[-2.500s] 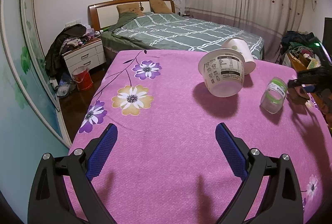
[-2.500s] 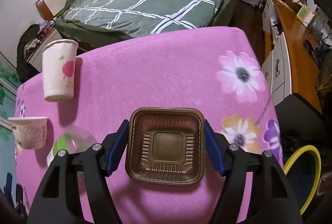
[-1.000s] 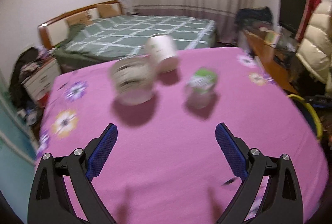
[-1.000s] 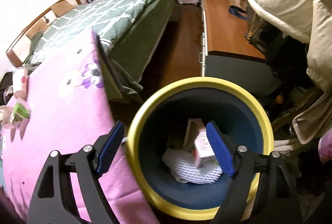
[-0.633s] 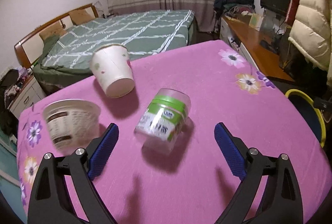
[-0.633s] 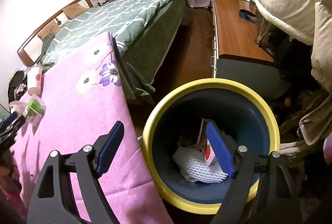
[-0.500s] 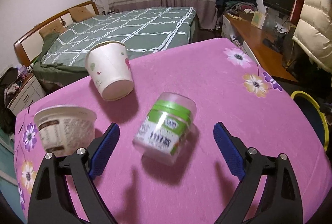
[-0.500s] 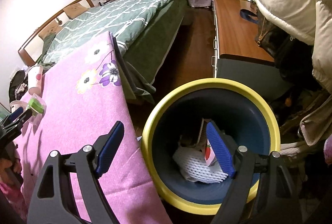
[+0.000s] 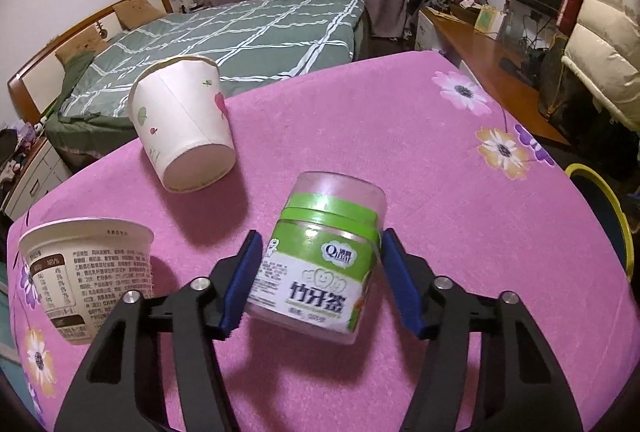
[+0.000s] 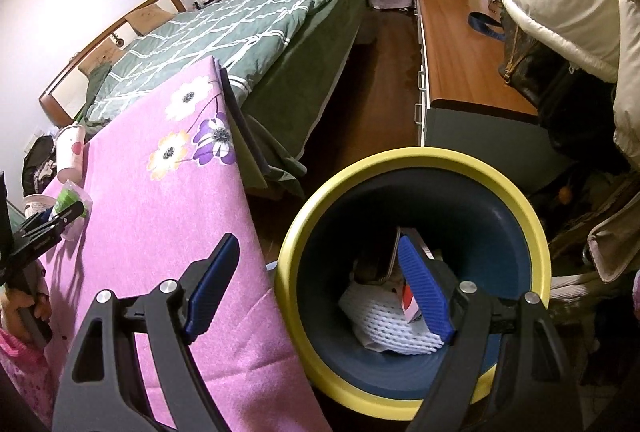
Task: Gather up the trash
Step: 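Grasp the green-lidded toothpaste jar with the left gripper, then carry the toothpaste jar over the yellow bin and release it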
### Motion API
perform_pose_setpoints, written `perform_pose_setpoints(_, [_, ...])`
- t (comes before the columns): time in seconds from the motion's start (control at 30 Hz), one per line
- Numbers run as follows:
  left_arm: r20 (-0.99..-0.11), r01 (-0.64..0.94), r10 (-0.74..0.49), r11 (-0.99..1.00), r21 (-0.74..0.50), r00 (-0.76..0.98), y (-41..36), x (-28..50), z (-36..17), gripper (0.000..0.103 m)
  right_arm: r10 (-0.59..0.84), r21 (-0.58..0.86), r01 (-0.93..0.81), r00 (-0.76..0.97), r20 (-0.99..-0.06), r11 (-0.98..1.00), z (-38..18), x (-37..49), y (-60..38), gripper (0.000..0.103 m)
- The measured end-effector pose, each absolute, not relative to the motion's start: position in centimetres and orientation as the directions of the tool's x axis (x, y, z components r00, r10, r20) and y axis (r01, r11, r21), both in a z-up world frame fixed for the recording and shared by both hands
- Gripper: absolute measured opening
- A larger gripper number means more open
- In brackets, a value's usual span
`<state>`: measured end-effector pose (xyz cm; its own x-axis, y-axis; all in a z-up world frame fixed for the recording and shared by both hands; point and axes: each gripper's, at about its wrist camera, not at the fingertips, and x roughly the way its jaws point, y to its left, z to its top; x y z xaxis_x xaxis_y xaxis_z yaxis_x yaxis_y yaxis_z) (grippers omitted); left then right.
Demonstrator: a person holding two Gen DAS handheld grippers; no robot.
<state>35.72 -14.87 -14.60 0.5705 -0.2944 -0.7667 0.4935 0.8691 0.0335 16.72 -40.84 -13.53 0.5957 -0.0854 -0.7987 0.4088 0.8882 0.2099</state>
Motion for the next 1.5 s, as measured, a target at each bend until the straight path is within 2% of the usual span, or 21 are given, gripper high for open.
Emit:
perform_pose_setpoints(0.37, [-0.758,0.590,-0.380,0.807,0.009,0.530,-19.3,30.6,-12.7,0.052,-0.121,0.189,0.421,0.608,-0.785,0.887,-12.6,14.2,-41.2,0.077])
perform_pose_setpoints(0.8, [-0.745,0.784,-0.538,0.620,-0.034,0.393,-32.5,22.5,-11.0,0.052,-0.202,0.169,0.510,0.591,-0.781,0.843,-12.8,8.3,-45.2,0.077])
perform_pose_setpoints(1.1, [-0.767,0.860,-0.558,0.510,-0.017,0.316,-41.0,19.0,-11.5,0.052,-0.248,0.144,0.563,0.561,-0.790,0.814,-13.6,5.4,-48.0,0.077])
perform_pose_setpoints(1.5, [-0.803,0.888,-0.526,0.460,0.008,0.279,-47.9,17.7,-13.6,0.052,-0.286,0.125,0.600,0.540,-0.791,0.790,-14.0,2.9,-50.3,0.077])
